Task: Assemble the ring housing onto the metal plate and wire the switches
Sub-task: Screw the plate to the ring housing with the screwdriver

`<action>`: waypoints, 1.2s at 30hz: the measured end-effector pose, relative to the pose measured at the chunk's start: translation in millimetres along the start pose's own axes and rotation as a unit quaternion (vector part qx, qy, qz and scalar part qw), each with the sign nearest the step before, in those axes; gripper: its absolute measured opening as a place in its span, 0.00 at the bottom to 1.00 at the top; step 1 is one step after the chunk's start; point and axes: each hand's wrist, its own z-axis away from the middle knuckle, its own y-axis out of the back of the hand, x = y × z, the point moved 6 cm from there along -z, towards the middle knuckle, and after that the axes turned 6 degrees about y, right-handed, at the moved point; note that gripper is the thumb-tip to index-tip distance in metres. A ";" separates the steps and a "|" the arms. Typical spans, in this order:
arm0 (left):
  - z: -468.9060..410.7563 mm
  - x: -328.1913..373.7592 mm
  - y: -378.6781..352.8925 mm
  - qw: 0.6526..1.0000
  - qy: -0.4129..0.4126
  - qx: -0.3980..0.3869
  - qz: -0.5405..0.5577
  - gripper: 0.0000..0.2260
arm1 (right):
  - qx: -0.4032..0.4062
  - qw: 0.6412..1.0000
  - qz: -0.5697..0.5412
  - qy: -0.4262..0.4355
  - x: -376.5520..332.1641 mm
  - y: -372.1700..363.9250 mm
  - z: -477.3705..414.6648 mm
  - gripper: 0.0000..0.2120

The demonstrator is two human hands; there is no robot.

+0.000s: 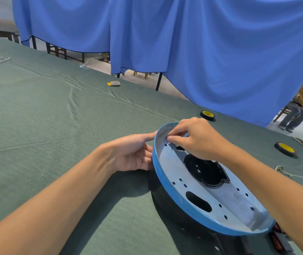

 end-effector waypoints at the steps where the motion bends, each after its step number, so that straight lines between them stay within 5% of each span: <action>1: 0.0 -1.1 -0.3 1.000 0.005 -0.004 0.009 0.19 | -0.017 1.000 0.001 -0.012 -1.4 0.1 1.3 0.13; 5: -0.8 -3.5 -2.7 1.000 -0.004 -0.014 -0.023 0.22 | -0.117 0.982 -0.072 -0.133 -13.1 -7.6 10.6 0.45; 7: -1.5 -3.4 -3.3 0.999 -0.020 -0.028 -0.026 0.21 | -0.145 0.966 -0.085 -0.196 -20.0 -15.3 15.4 0.51; 11: 1.6 -2.5 -6.5 0.995 -0.052 -0.079 -0.021 0.08 | -0.093 0.973 0.015 -0.213 -44.0 -17.6 14.4 0.23; 15: -2.3 -6.3 -3.6 0.997 -0.040 -0.063 0.016 0.10 | -0.084 0.967 -0.062 -0.231 -48.5 -19.0 12.1 0.12; 20: -7.4 -11.7 -2.5 0.997 0.015 -0.039 0.067 0.30 | -0.068 0.943 -0.195 -0.261 -34.6 3.7 18.2 0.14; 36: -5.6 -11.1 -0.9 0.999 0.018 -0.023 0.038 0.24 | -0.094 0.928 -0.261 -0.247 -28.1 21.3 25.7 0.21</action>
